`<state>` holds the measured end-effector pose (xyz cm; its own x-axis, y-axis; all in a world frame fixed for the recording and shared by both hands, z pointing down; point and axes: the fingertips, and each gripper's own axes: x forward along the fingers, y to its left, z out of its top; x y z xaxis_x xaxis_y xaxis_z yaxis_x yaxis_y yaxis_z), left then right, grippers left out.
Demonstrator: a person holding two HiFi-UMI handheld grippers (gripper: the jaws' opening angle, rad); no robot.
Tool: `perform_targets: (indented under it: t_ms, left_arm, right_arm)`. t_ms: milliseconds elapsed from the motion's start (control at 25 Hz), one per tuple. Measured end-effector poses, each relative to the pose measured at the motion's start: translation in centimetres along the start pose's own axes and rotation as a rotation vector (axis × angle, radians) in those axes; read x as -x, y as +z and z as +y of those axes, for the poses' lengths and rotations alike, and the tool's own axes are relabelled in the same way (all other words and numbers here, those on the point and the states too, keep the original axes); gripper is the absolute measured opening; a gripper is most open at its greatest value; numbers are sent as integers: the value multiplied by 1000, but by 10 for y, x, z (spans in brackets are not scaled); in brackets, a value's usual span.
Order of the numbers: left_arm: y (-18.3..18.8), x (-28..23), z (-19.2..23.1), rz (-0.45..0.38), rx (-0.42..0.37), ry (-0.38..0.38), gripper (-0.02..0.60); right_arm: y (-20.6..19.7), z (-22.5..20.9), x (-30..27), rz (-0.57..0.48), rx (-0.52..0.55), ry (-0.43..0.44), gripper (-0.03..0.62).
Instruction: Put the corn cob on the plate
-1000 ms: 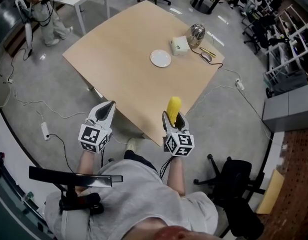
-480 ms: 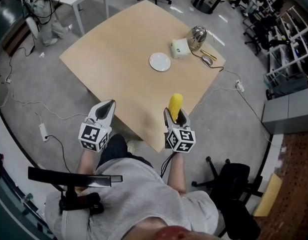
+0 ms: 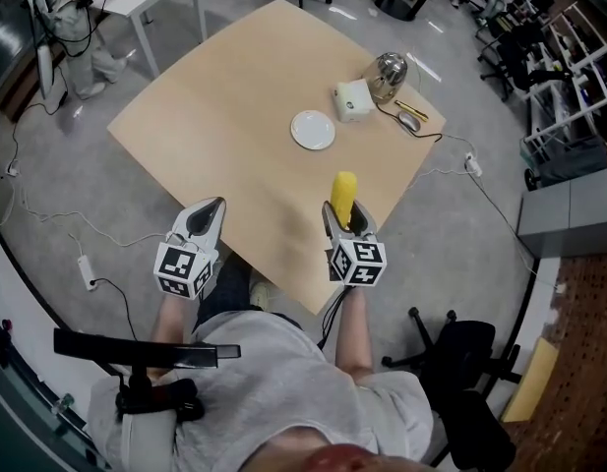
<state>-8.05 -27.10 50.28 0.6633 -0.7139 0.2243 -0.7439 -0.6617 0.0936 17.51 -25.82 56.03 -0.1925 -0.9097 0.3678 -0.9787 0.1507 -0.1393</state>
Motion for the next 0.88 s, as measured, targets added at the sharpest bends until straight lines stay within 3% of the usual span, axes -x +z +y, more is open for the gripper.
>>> perform_targets:
  t_ms: [480, 880]
  left_arm:
    - [-2, -64, 41, 46, 23, -37, 20]
    - [-22, -86, 73, 91, 56, -22, 20]
  right_arm:
    - [1, -34, -97, 118, -9, -16, 249]
    - [-13, -58, -185, 223, 6, -17, 249]
